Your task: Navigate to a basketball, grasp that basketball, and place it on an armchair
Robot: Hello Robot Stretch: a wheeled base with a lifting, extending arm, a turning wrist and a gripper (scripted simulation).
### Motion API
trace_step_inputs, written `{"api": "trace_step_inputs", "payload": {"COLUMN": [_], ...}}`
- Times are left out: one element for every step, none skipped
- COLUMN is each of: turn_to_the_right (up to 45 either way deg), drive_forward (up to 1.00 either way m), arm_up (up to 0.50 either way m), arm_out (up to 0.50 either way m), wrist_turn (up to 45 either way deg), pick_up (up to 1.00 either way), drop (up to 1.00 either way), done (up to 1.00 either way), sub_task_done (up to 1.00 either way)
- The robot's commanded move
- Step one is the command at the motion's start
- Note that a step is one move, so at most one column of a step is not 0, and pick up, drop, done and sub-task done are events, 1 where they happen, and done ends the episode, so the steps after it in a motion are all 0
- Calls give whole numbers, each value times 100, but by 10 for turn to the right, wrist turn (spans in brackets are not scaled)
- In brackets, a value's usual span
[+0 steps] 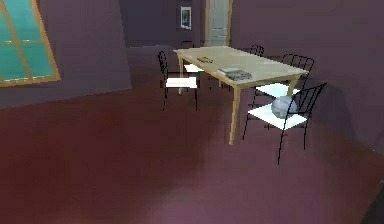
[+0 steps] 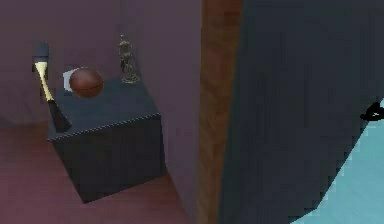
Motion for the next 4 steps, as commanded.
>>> {"api": "trace_step_inputs", "payload": {"turn_to_the_right": [90,0,450,90], "drive_forward": [0,35,0,0], "arm_up": [0,0,0,0], "arm_out": [0,0,0,0], "wrist_turn": [0,0,0,0], "pick_up": [0,0,0,0], "drop": [0,0,0,0], "done": [0,0,0,0], "sub_task_done": [0,0,0,0]}}
